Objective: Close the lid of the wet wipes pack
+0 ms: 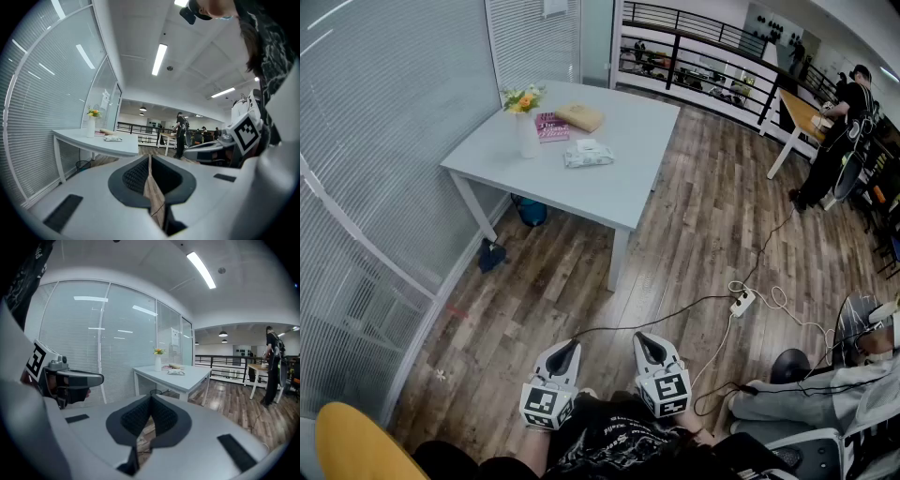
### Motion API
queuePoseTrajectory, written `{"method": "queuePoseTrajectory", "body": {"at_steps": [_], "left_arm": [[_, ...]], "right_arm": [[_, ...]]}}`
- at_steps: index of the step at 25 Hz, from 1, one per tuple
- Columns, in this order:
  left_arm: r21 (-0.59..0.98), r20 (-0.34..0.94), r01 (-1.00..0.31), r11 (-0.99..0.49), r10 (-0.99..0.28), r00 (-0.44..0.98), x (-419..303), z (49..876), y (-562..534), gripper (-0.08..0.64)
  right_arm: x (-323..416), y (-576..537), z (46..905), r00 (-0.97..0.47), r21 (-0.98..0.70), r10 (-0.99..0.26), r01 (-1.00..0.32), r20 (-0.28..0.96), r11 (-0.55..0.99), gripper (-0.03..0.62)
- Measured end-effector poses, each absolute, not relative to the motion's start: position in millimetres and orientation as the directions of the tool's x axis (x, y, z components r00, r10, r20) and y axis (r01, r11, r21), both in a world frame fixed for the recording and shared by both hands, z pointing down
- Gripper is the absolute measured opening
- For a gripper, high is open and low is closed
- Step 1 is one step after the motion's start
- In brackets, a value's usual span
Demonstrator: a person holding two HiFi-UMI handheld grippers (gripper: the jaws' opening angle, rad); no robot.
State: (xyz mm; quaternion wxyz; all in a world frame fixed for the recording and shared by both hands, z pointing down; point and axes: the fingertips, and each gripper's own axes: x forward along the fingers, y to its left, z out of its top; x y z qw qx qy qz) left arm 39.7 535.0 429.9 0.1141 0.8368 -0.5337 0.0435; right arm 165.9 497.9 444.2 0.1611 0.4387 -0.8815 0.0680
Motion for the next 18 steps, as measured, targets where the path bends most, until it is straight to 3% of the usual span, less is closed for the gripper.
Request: {"method": "queuePoseTrajectory", "body": {"at_steps": [18], "left_arm": [[0.201,0.238,-0.910,-0.361,-0.884,0.403,17,448,461,0.021]], "right_arm": [[188,428,470,-0.495,-0.064,-0.787,-0.858,0.369,0.510,-0.002]]}}
